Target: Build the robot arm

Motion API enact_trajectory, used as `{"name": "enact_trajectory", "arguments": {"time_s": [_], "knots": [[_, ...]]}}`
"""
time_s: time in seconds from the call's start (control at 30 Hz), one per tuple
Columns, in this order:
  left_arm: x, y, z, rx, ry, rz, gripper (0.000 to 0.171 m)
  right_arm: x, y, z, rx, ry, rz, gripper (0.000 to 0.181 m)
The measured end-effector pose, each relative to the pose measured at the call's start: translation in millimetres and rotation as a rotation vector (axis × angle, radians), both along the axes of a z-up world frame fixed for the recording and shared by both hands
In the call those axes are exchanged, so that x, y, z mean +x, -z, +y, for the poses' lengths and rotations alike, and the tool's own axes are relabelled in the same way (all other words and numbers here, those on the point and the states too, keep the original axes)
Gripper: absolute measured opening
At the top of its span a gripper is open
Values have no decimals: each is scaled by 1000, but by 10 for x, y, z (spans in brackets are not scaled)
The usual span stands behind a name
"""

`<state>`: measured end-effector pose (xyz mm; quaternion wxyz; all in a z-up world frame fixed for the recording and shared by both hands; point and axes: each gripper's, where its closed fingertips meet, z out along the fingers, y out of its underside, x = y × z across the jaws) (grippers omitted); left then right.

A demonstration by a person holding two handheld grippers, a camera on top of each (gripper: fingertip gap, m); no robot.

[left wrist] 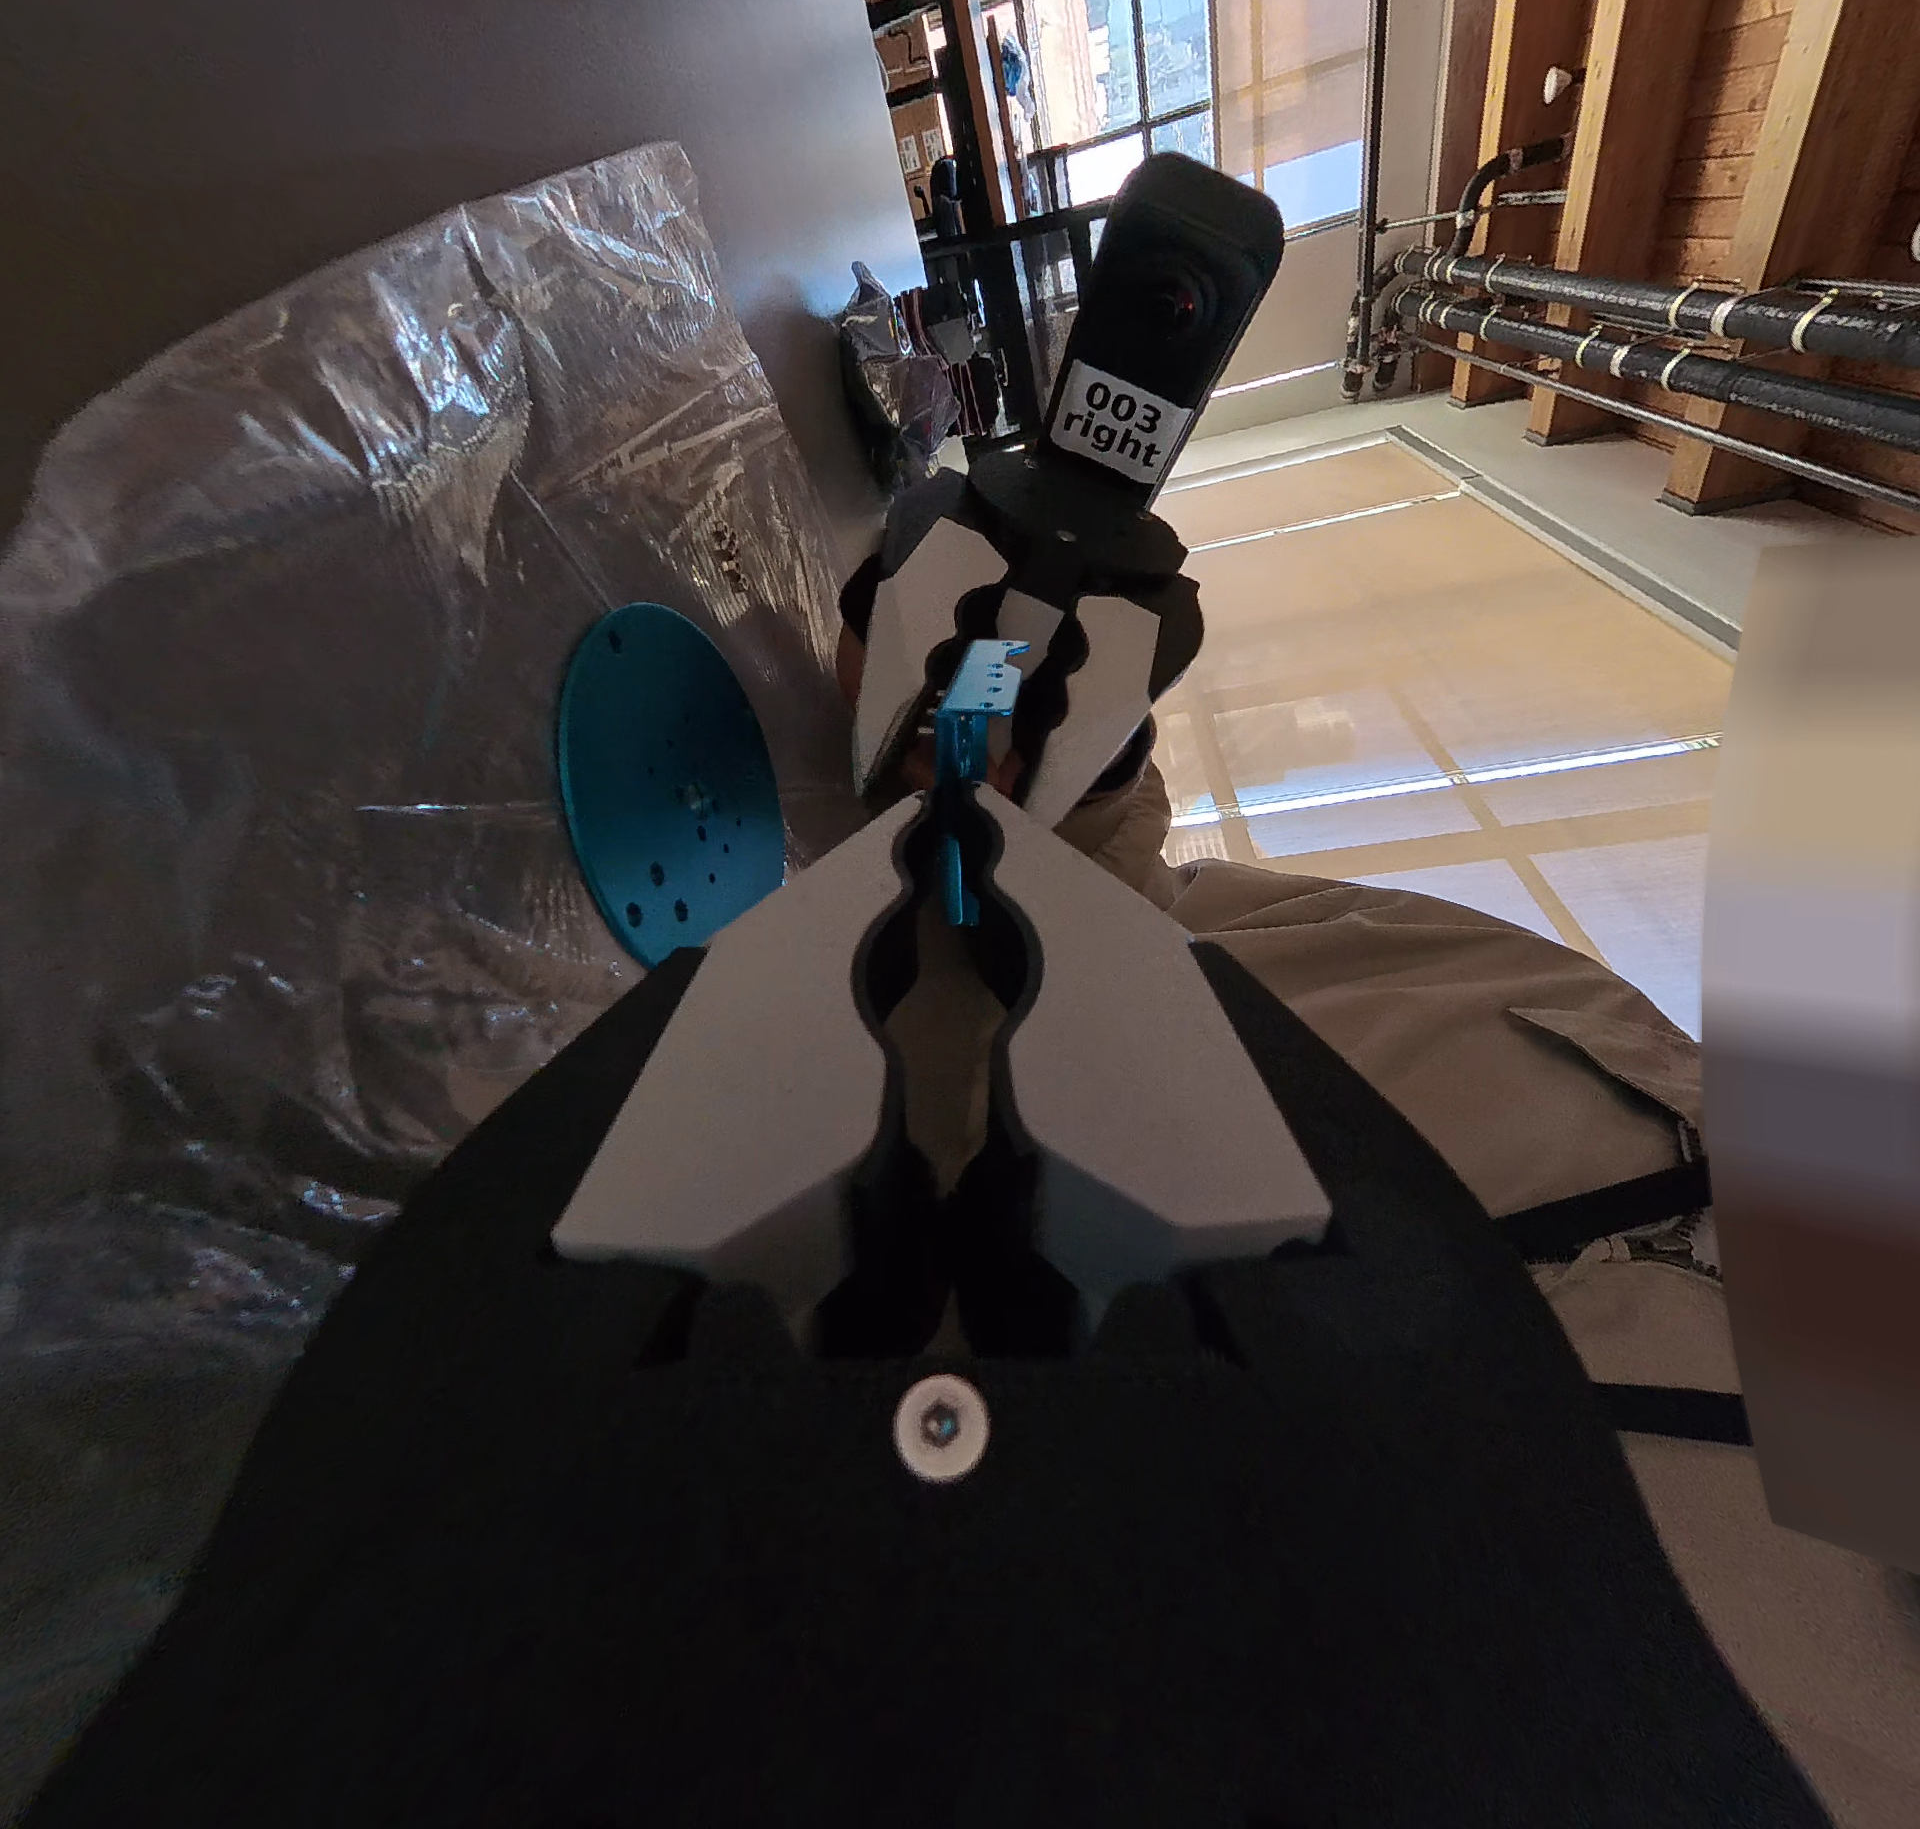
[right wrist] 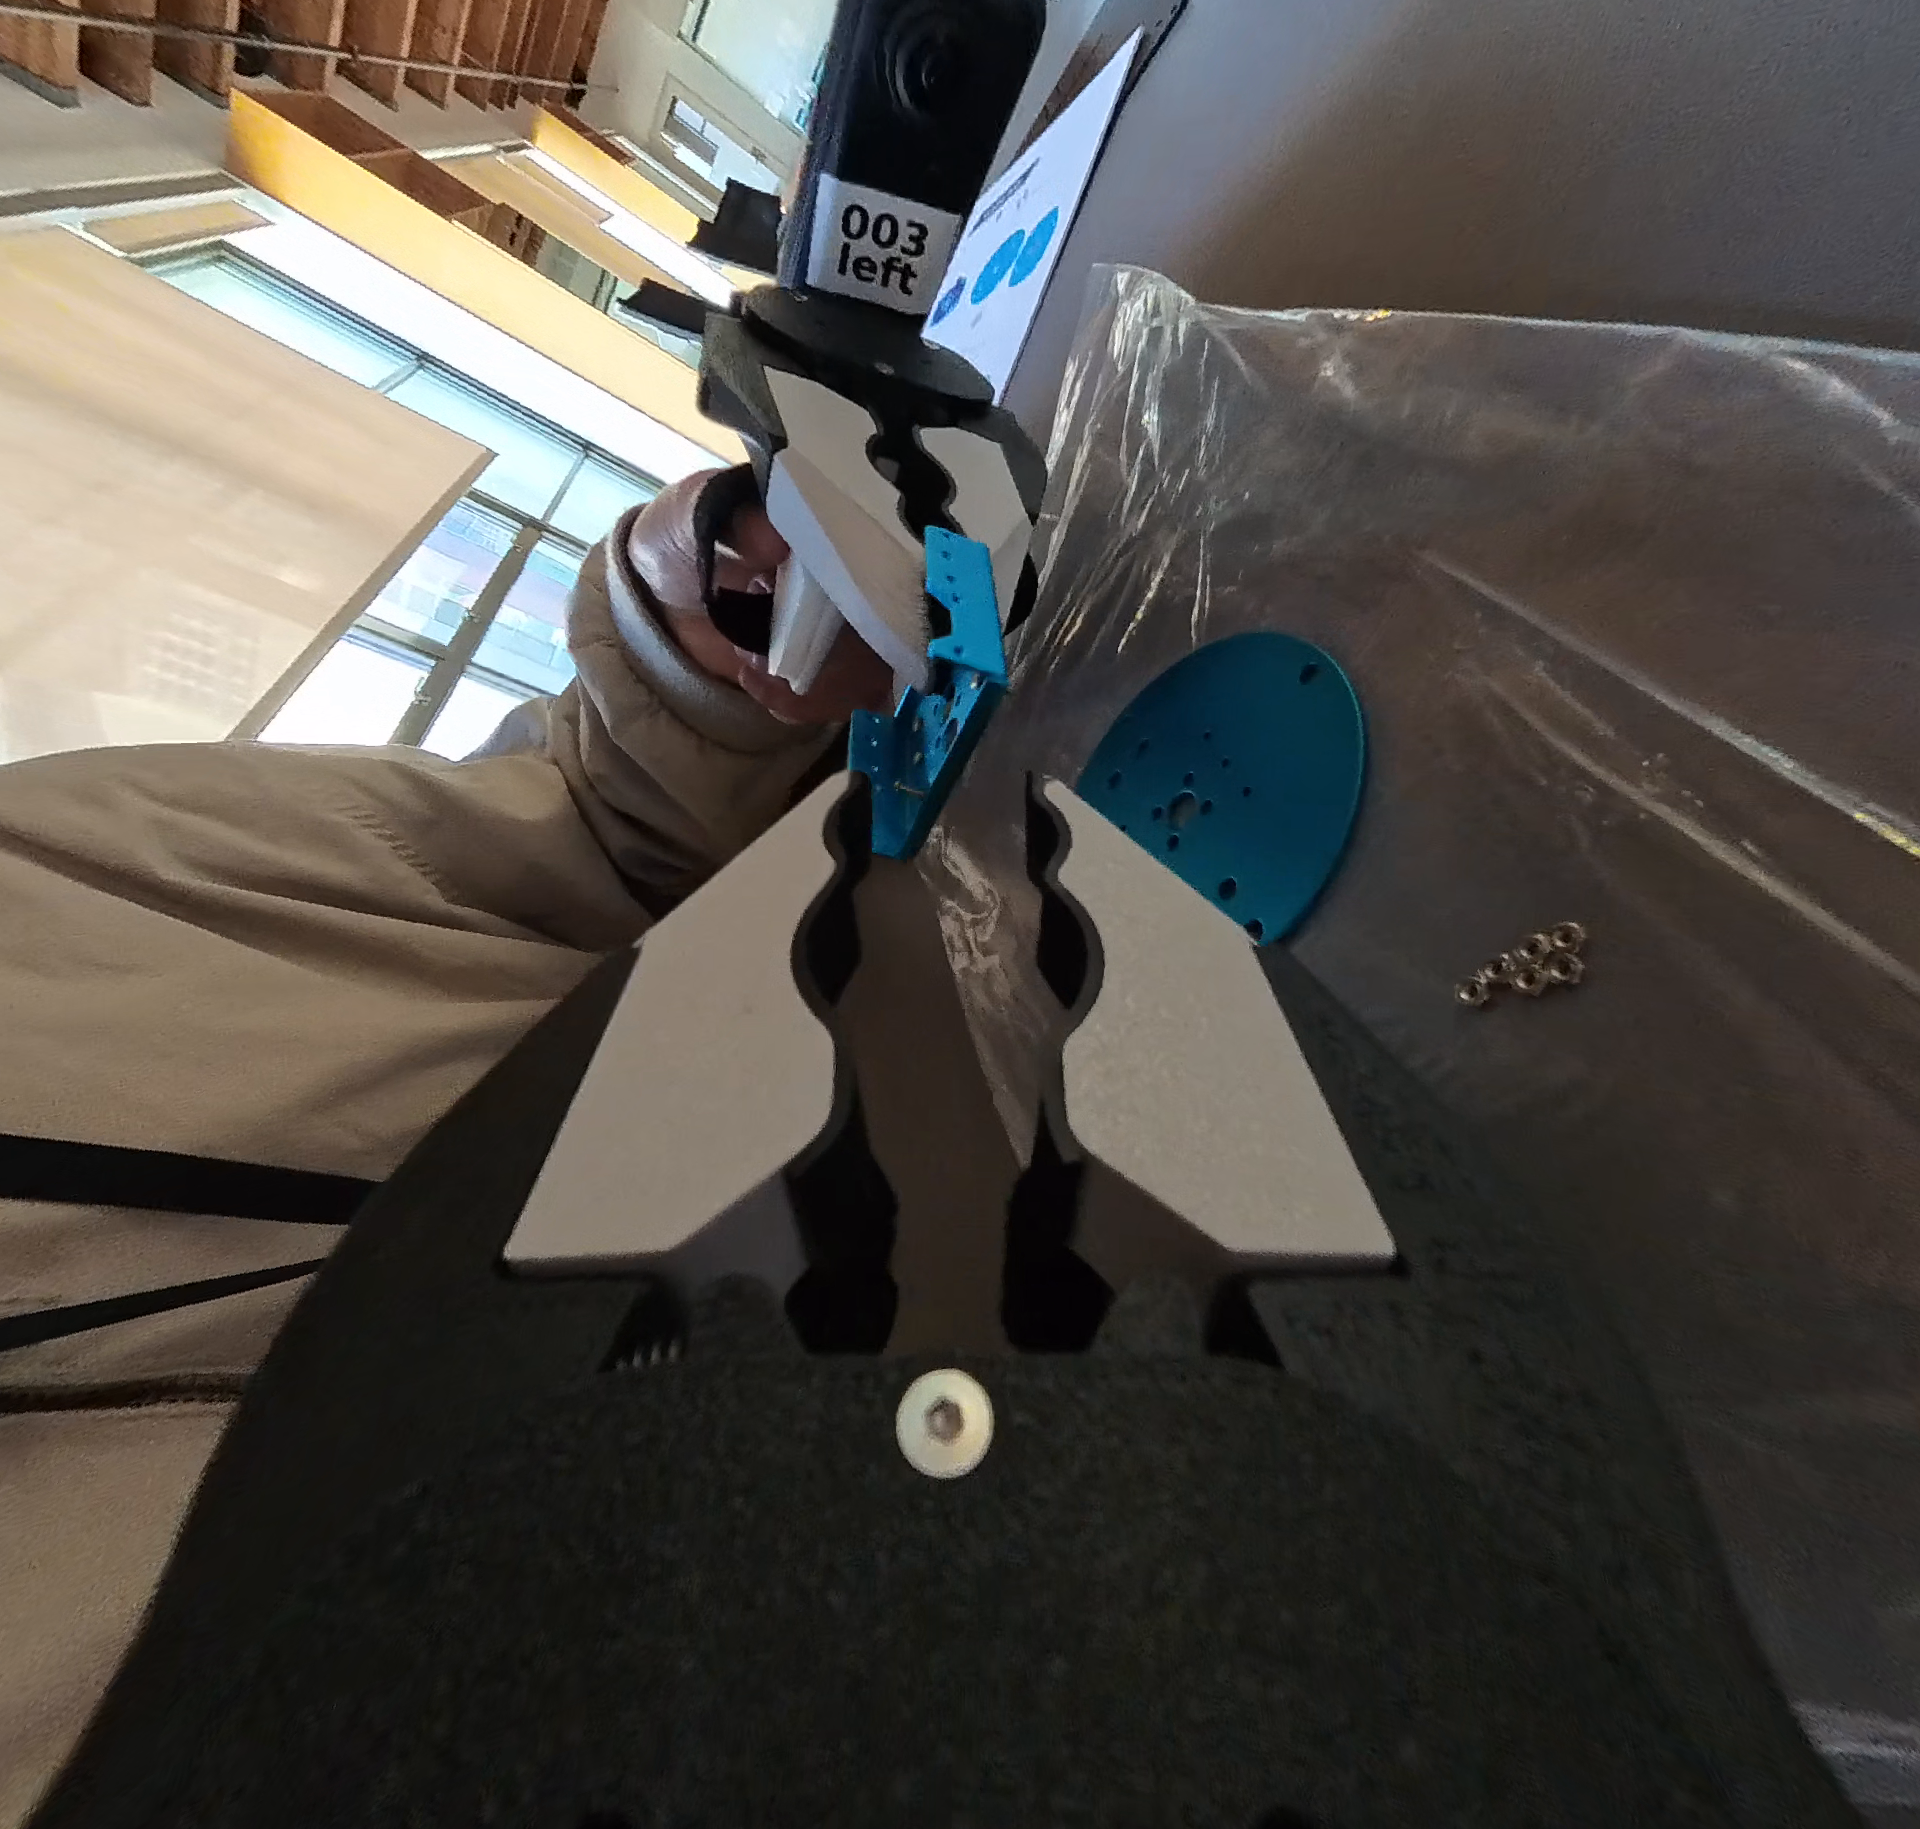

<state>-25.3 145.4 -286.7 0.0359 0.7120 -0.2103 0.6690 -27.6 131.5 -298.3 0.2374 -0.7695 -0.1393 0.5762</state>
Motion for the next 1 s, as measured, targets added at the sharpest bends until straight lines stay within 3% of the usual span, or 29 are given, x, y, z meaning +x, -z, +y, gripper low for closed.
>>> {"name": "enact_trajectory", "arguments": {"time_s": [0.43,0.6,0.73,1.0], "knots": [[-37,9,-17,-6,-7,-8,1,113,-46,77,-13,42,46,23],[-42,-8,-30,-3,0,-10,1,85,-84,52,-45,19,106,5],[-47,0,-17,9,-12,-4,2,83,-96,73,-115,38,176,2],[-56,88,39,180,-88,122,2,121,-28,119,-183,96,176,2]]}}
